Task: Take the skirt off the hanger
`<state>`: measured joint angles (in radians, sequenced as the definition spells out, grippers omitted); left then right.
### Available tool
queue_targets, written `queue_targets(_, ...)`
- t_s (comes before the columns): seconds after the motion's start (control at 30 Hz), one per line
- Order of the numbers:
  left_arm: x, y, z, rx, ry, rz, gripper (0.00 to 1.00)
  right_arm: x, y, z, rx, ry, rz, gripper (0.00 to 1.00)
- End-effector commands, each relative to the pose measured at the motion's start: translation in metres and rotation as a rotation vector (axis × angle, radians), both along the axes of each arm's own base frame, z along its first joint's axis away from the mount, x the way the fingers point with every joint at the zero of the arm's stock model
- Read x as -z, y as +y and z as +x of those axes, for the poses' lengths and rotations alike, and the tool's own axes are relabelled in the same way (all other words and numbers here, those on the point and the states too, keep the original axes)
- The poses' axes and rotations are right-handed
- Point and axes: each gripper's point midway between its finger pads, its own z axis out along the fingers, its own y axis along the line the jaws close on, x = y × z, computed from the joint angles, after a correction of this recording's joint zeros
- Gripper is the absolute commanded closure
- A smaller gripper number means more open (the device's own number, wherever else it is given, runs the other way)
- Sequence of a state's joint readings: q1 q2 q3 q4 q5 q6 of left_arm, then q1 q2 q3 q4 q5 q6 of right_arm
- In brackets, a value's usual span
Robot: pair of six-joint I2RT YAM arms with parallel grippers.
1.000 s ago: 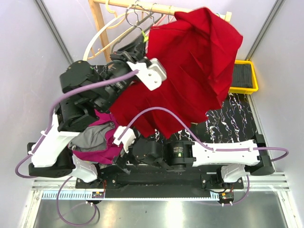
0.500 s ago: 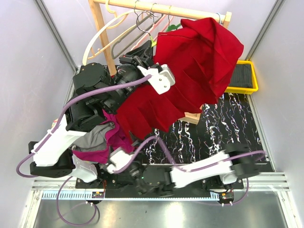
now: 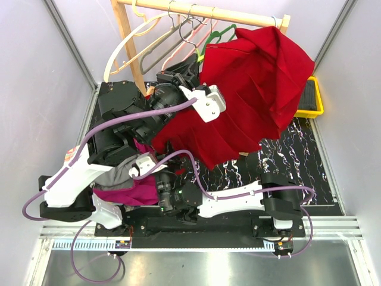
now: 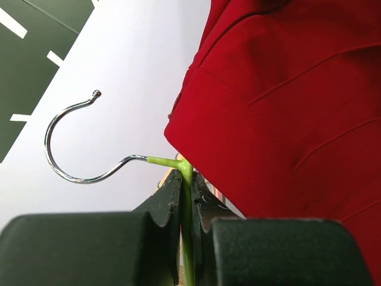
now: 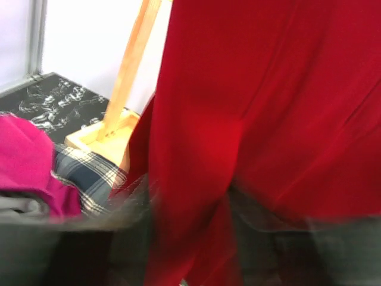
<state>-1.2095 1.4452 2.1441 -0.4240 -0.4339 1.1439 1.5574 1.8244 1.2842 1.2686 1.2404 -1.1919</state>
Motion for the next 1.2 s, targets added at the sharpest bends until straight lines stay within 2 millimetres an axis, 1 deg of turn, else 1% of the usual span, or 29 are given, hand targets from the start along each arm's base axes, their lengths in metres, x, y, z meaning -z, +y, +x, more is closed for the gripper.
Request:
queue_targets(0.0,-0.059,0.038,-0.020,0.028,-0.093,-0.233,1.00,-0.051,-0.017,-0.005,-0.016,-0.021,0.331,0.84)
queue_targets(0.03,-0.059,0.038,-0.020,0.029,-0.094,-0.229,1.00,-0.051,-0.016,-0.006,-0.016,-0.018,0.327,0.98)
queue_targets(0.1,-0.059,0.036,-0.019,0.023,-0.107,-0.222,1.00,-0.048,-0.010,-0.013,-0.040,-0.029,0.302,1.00)
queue_targets(0.17,-0.062,0.033,-0.017,0.022,-0.124,-0.226,1.00,-0.040,0.001,-0.027,-0.092,-0.018,0.251,1.00)
queue_targets(0.2,-0.065,0.032,-0.017,0.026,-0.129,-0.242,1.00,-0.029,0.005,-0.032,-0.113,-0.005,0.218,1.00)
queue_targets(0.23,-0.066,0.030,-0.015,0.027,-0.127,-0.248,1.00,-0.013,0.018,-0.041,-0.167,0.028,0.172,1.00)
queue_targets(0.27,-0.072,0.027,-0.011,0.026,-0.130,-0.259,1.00,-0.006,0.016,-0.051,-0.217,0.051,0.151,1.00)
queue_targets(0.3,-0.075,0.025,-0.009,0.031,-0.122,-0.278,1.00,0.001,0.026,-0.059,-0.298,0.116,0.256,1.00)
queue_targets(0.33,-0.084,0.023,-0.007,0.034,-0.127,-0.301,1.00,0.035,0.032,-0.064,-0.334,0.175,0.072,1.00)
queue_targets(0.37,-0.085,0.020,-0.004,0.032,-0.130,-0.299,1.00,0.035,0.027,-0.067,-0.379,0.232,0.090,1.00)
queue_targets(0.4,-0.089,0.019,-0.004,0.034,-0.140,-0.305,1.00,0.047,0.034,-0.074,-0.449,0.313,0.140,1.00)
queue_targets(0.43,-0.091,0.016,-0.001,0.032,-0.149,-0.308,1.00,0.066,0.025,-0.075,-0.433,0.350,0.058,1.00)
queue_targets(0.47,-0.096,0.017,-0.002,0.037,-0.166,-0.320,1.00,0.069,0.018,-0.074,-0.424,0.380,0.049,1.00)
queue_targets(0.5,-0.098,0.017,-0.001,0.033,-0.179,-0.321,1.00,0.099,0.010,-0.081,-0.440,0.473,-0.045,1.00)
queue_targets(0.57,-0.104,0.022,-0.002,0.031,-0.201,-0.334,1.00,0.113,-0.002,-0.087,-0.437,0.566,-0.041,1.00)
queue_targets(0.6,-0.107,0.025,-0.003,0.027,-0.212,-0.338,1.00,0.134,-0.014,-0.093,-0.424,0.657,-0.073,1.00)
queue_targets(0.7,-0.117,0.038,-0.002,0.004,-0.242,-0.356,1.00,0.154,-0.038,-0.102,-0.374,0.786,-0.102,1.00)
queue_targets(0.73,-0.122,0.045,-0.003,-0.003,-0.255,-0.369,1.00,0.152,-0.042,-0.103,-0.357,0.804,-0.096,1.00)
queue_targets(0.77,-0.126,0.049,-0.002,-0.012,-0.268,-0.374,1.00,0.149,-0.040,-0.109,-0.385,0.849,-0.090,1.00)
queue_targets(0.83,-0.135,0.061,-0.005,-0.029,-0.302,-0.382,1.00,0.163,-0.056,-0.110,-0.332,0.939,-0.129,1.00)
queue_targets(0.87,-0.140,0.064,-0.007,-0.030,-0.327,-0.386,1.00,0.177,-0.057,-0.120,-0.329,1.006,-0.175,1.00)
queue_targets(0.9,-0.145,0.070,-0.008,-0.043,-0.353,-0.383,1.00,0.193,-0.076,-0.124,-0.256,1.063,-0.227,1.00)
queue_targets(0.93,-0.152,0.077,-0.011,-0.049,-0.377,-0.396,1.00,0.204,-0.086,-0.127,-0.203,1.099,-0.260,1.00)
queue_targets(0.97,-0.156,0.082,-0.012,-0.054,-0.396,-0.399,1.00,0.222,-0.094,-0.136,-0.158,1.163,-0.313,1.00)
queue_targets(1.0,-0.160,0.087,-0.014,-0.063,-0.414,-0.401,1.00,0.229,-0.113,-0.139,-0.065,1.199,-0.336,1.00)
queue_targets(1.07,-0.165,0.099,-0.015,-0.084,-0.433,-0.413,1.00,0.238,-0.128,-0.147,-0.004,1.256,-0.336,1.00)
queue_targets(1.1,-0.166,0.104,-0.016,-0.090,-0.434,-0.418,1.00,0.238,-0.136,-0.150,0.043,1.281,-0.296,1.00)
queue_targets(1.13,-0.168,0.114,-0.017,-0.106,-0.441,-0.426,1.00,0.236,-0.147,-0.152,0.064,1.298,-0.264,1.00)
queue_targets(1.17,-0.169,0.119,-0.016,-0.115,-0.441,-0.432,1.00,0.235,-0.152,-0.155,0.107,1.326,-0.192,1.00)
